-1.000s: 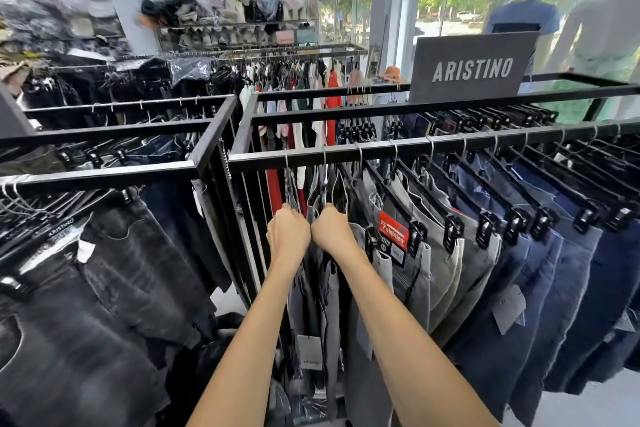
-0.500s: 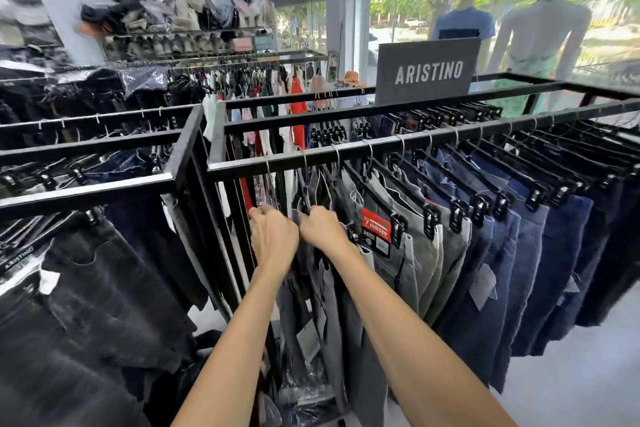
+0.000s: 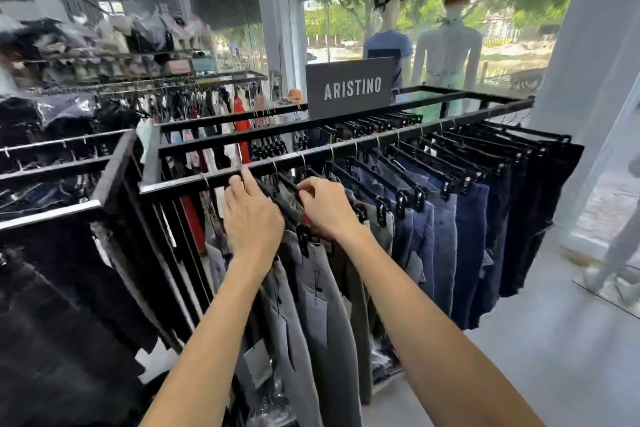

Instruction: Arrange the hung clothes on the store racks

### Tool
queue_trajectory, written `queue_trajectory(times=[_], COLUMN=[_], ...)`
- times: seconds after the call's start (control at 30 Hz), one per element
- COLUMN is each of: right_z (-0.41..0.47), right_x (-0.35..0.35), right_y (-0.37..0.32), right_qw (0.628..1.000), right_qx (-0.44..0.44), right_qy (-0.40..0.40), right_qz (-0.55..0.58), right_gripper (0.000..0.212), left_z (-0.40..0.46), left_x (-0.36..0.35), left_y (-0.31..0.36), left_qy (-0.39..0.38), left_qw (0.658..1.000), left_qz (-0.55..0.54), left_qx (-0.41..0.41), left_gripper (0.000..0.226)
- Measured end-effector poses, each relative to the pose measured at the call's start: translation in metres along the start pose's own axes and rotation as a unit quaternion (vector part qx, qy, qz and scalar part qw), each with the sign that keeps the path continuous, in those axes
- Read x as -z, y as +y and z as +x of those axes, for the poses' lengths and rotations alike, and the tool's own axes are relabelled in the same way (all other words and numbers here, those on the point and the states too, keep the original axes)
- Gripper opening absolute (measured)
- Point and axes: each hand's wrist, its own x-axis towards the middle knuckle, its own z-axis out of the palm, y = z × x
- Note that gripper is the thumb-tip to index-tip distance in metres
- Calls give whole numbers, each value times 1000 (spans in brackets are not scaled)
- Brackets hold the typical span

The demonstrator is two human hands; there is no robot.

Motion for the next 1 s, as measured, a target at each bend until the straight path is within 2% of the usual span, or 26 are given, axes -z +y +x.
queue_trajectory(times=[0.17, 0.33, 0.57, 0.83, 1.0], right_z=[-5, -16, -56, -149, -227], right_x=[43, 105, 210, 348, 428], right_y=[65, 145, 258, 333, 356], right_qw=[997, 992, 980, 942, 896], right_qx=[10, -34, -127, -257, -334], right_qy=[7, 7, 25, 112, 193], right_qz=[-80, -121, -151, -183, -221], right_gripper=[35, 48, 55, 54, 51], left_z=[-1, -6, -39, -92, -152], left_x=[-12, -40, -80, -103, -91], left_y=[73, 152, 285, 442, 542], left_qy=[-51, -130, -187, -248, -270], left_qw=[988, 963, 929, 867, 810], left_qz=[-57, -29, -61, -136, -223], left_qx=[-135, -233, -313, -411, -470], left_gripper=[50, 67, 70, 71, 70])
